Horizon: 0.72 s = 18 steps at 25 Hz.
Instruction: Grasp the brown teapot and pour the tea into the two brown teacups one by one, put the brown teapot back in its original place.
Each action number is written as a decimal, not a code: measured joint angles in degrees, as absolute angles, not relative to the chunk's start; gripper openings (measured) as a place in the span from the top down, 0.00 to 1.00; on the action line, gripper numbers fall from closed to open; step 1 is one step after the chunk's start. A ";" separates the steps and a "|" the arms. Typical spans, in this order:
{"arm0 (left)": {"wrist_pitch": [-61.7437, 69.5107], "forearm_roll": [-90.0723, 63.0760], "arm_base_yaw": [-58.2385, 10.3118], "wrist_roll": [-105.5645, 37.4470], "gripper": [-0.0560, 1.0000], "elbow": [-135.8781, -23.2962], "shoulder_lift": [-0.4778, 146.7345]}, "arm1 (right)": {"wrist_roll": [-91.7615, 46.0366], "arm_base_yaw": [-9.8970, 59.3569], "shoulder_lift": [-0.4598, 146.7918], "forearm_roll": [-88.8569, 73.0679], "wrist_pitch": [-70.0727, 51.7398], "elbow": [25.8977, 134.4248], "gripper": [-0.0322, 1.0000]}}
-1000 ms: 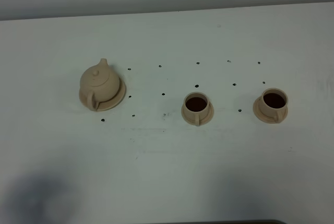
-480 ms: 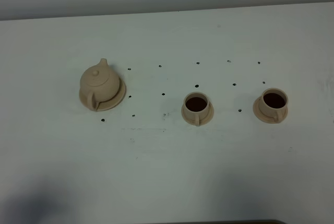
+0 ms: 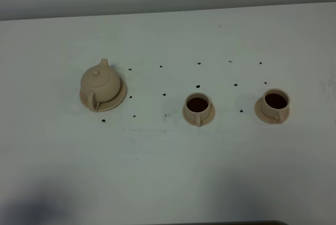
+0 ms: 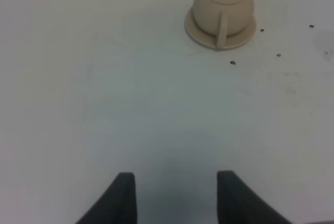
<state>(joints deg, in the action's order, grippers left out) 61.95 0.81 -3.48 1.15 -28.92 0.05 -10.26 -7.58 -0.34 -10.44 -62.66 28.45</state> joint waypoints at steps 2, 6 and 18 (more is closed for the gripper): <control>61.95 0.81 -3.48 1.15 0.58 -28.92 0.05 | -10.26 -7.58 -0.34 -10.44 -62.66 28.45 0.78; 61.95 0.81 -3.48 1.15 0.58 -28.92 0.05 | -10.26 -7.58 -0.34 -10.44 -62.66 28.45 0.78; 61.95 0.76 -3.48 1.15 0.58 -28.92 0.05 | -10.26 -7.58 -0.34 -10.44 -62.66 28.45 0.78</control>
<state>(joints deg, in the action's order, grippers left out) 61.95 0.76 -3.48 1.15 -28.92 0.05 -10.26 -7.58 -0.34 -10.44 -62.66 28.45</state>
